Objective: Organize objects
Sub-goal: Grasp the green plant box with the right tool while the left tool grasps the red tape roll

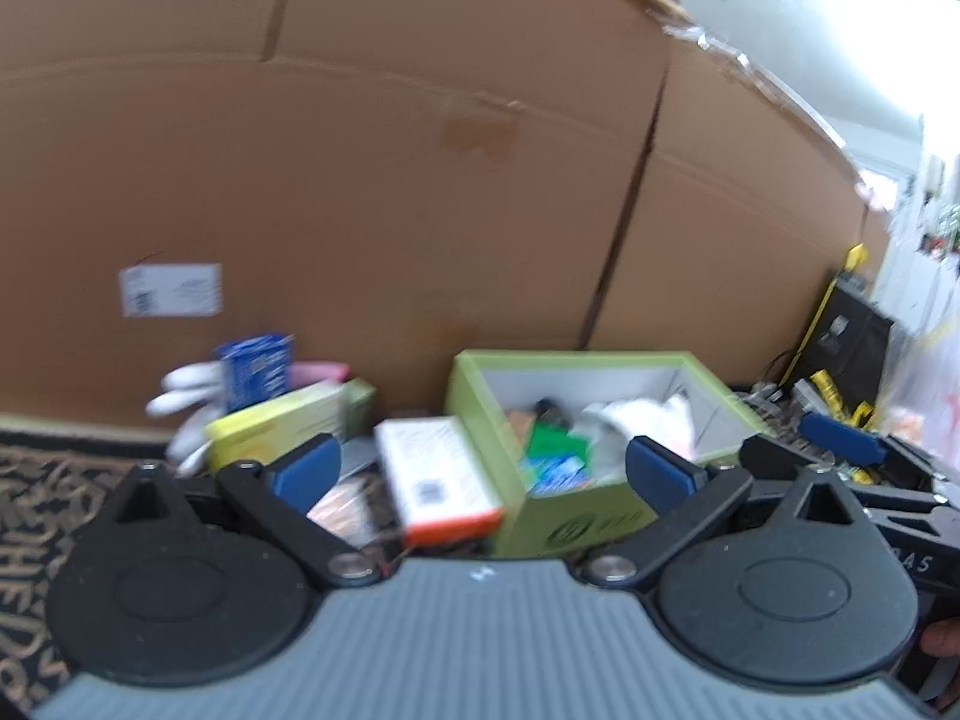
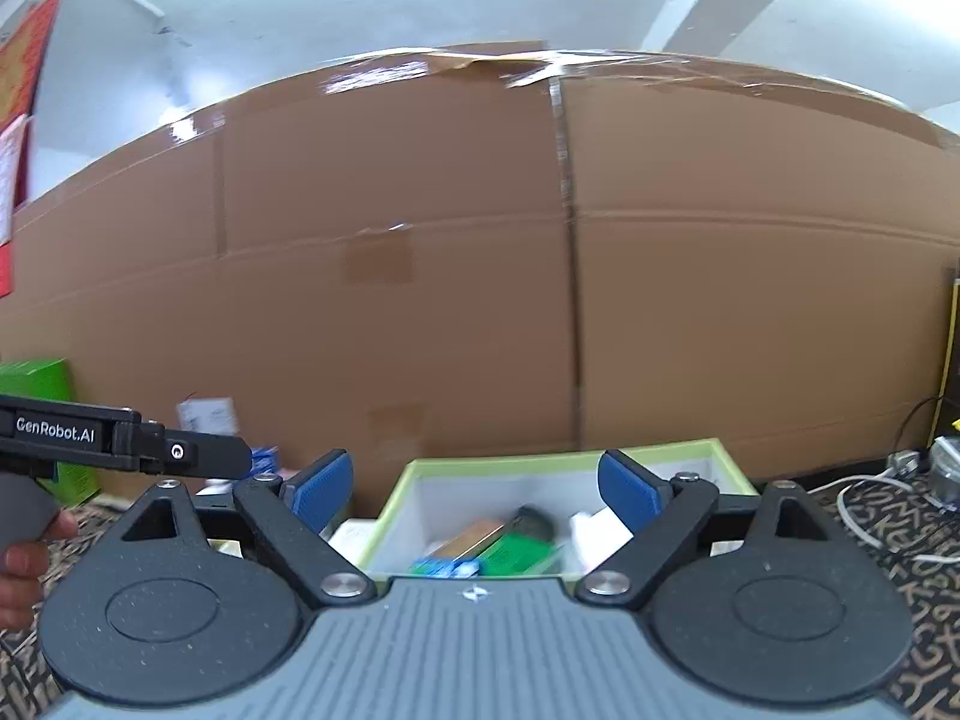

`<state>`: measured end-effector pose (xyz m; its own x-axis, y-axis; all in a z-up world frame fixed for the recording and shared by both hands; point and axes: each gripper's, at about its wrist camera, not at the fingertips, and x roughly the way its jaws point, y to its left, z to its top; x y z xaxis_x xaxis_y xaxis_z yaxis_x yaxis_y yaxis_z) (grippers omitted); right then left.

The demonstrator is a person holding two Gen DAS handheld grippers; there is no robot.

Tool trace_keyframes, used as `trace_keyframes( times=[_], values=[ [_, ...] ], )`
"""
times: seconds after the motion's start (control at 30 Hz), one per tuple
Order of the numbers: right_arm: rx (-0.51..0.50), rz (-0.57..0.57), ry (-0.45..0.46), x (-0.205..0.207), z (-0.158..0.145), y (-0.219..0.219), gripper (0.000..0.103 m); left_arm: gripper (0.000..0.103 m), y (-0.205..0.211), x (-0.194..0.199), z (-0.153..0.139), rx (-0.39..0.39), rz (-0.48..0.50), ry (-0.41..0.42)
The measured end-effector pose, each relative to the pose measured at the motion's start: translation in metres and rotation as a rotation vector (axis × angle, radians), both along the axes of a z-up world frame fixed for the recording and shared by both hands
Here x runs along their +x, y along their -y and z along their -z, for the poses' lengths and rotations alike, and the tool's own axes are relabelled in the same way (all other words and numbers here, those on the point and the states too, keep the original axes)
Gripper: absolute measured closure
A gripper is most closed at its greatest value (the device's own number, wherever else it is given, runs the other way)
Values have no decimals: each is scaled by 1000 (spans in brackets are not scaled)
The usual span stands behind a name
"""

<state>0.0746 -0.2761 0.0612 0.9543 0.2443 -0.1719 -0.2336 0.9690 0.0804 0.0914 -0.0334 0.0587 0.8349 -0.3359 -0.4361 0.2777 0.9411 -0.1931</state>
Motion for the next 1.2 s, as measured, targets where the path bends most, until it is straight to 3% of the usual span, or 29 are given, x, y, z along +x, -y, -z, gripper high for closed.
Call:
trace_keyframes(
  times=[0.2,0.5,0.67,1.1,1.13,1.2],
  values=[
    [-3,-63,-75,-22,24,-26,11,0,-29,-23,30,14,-56,-74],
    [-79,-128,-186,-23,63,-69,11,0,-71,-38,69,-48,-168,-177],
    [-122,-166,-253,-17,83,-88,11,0,-86,-40,86,-12,-245,-215],
    [-209,-235,-366,13,106,-143,12,0,-96,-32,92,-7,-243,-255],
    [-212,-234,-365,15,107,-145,13,0,-95,-30,92,-6,-232,-255],
    [-220,-223,-369,18,107,-147,29,0,-90,-25,91,-7,-208,-256]
  ],
)
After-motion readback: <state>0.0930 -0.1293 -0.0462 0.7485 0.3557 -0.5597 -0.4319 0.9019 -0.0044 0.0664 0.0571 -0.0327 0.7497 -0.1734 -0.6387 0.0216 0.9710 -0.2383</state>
